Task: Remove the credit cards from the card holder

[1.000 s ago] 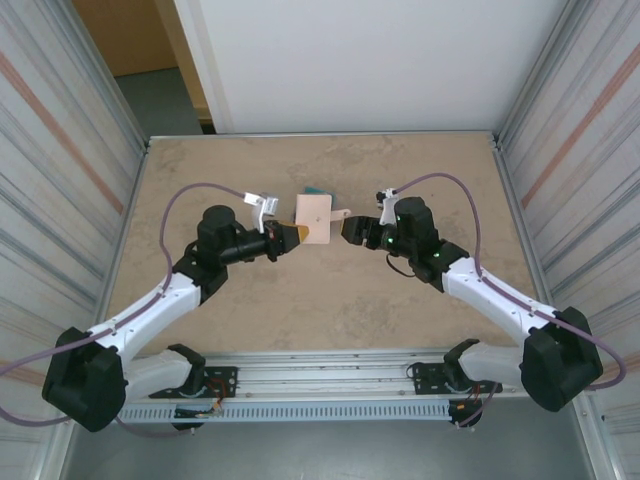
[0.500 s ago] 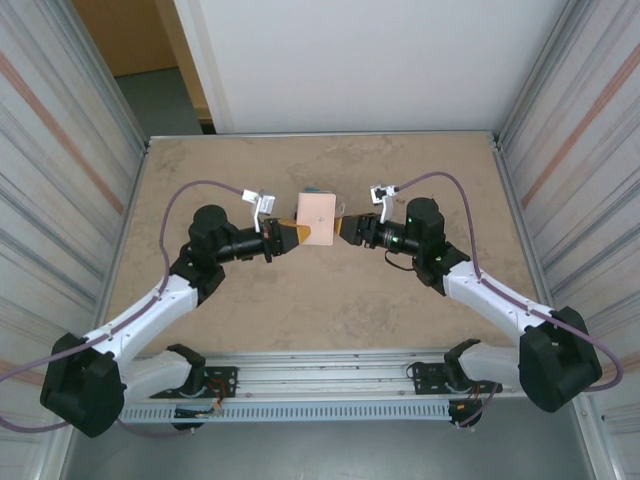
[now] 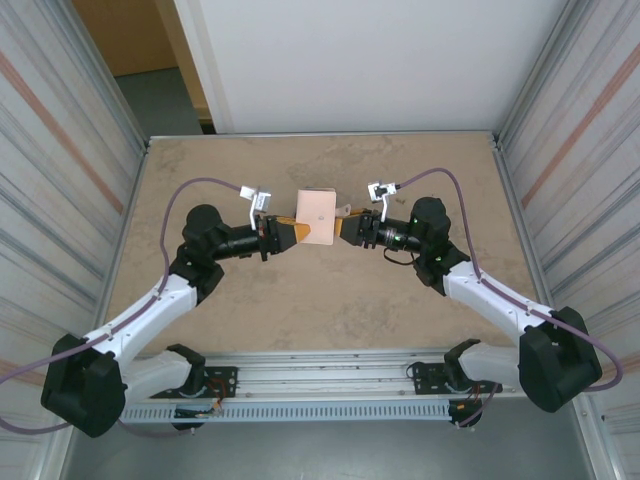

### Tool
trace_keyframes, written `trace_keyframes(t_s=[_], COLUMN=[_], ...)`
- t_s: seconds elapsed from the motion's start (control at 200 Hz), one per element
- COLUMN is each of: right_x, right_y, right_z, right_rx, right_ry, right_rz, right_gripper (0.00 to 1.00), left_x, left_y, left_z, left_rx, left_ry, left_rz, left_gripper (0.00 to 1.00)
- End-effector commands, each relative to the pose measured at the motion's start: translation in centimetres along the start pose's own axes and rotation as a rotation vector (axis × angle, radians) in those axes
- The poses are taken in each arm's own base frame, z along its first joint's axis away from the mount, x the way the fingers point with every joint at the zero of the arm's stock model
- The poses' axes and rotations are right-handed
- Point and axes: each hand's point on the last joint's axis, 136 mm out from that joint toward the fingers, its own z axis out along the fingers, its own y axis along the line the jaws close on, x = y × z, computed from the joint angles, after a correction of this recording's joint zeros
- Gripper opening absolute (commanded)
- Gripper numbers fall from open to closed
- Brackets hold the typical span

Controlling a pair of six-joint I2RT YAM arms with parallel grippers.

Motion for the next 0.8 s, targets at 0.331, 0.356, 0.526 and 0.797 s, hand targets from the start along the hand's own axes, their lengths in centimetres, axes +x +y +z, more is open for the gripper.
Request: trace_keyframes(t_s=[0.331,0.356,0.526,0.797], right_x=[-1.0,-1.0,-0.5,-0.1], right_y=[3.0,2.8,1.5,0.1], right_z=[0.2,0.2,0.3,0.0], right_rx=[-0.104,-0.096,0.027,0.211], right_ry=[-0.001,-0.003,0.019,0.047], right_rz=[-0.033,-0.032,-0.031,-0.05], right_gripper=[0.0,0.0,0.0,0.0], left_x=[-0.4,-0.3,0.3,0.6], left_y=[-0.1,0.1,1.6,2.5], left_z=[0.3,0.3,0.5,1.2], left_rx=[0.018,0.008,-0.05,-0.041], left_ry=[0.014,0.017,0.045,0.053], left_rz=[-0.015,-0.022,-0.067,-0.099], left_gripper=[0.06,0.09,0.38,0.8])
